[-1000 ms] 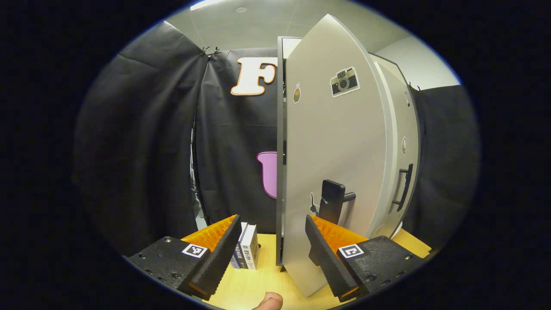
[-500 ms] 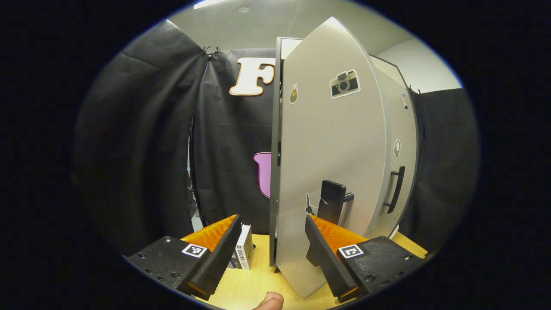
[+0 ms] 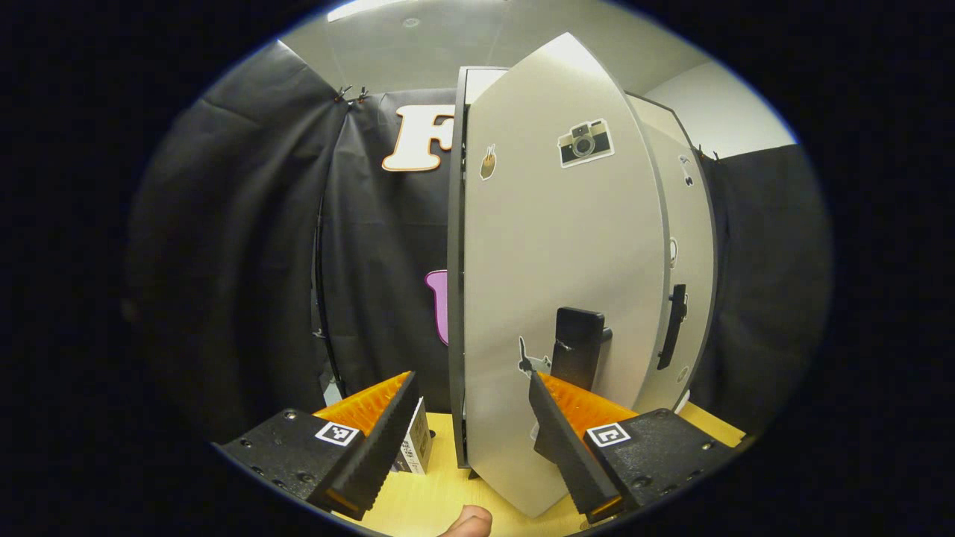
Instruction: Grasp the bottle in the cabinet with the left hand and place it on the coaster, then close the right door with the right hand and the left door with the left hand.
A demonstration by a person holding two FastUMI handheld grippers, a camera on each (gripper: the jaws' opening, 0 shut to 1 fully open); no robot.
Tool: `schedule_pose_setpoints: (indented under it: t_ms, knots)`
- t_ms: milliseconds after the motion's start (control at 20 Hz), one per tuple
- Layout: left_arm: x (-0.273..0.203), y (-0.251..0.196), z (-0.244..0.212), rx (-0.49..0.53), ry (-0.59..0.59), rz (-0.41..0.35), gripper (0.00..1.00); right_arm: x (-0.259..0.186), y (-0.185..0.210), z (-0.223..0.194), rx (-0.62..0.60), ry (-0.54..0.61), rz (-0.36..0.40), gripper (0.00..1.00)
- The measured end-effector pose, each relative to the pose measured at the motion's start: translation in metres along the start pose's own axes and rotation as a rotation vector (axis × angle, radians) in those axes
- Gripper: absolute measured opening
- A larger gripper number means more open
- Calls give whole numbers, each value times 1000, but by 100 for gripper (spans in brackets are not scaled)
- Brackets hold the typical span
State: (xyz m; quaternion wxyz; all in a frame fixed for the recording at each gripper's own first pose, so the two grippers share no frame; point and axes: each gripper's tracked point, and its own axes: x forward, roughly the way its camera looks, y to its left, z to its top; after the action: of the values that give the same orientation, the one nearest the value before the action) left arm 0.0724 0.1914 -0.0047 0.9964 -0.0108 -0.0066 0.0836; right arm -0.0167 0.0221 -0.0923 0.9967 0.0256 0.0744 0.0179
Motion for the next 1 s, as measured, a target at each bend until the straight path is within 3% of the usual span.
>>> schedule_pose_setpoints:
  t_ms: [50, 150, 200, 650, 750, 800, 850, 1000]
  knots:
    - [2, 0, 1, -4, -7, 0, 91, 6, 0, 2, -1, 1, -2, 92]
    - [6, -1, 0, -16, -11, 1, 95, 17, 1, 3, 3, 1, -1, 92]
    - [8, -2, 0, -24, -12, 1, 90, 21, 3, 3, 3, -5, 4, 96]
    - [27, -41, -10, -59, 13, -49, 95, 38, 22, 9, -2, 8, 21, 92]
    - [19, -50, -8, -67, 12, -61, 100, 32, 26, 14, -1, 2, 21, 92]
    - [12, -51, -9, -68, 13, -63, 91, 28, 27, 17, 1, -2, 18, 89]
    - [4, -53, -8, -65, 10, -65, 95, 23, 28, 19, 7, -2, 17, 93]
    - [-26, -56, -7, -48, 1, -59, 95, 2, 26, 30, 9, -13, 2, 93]
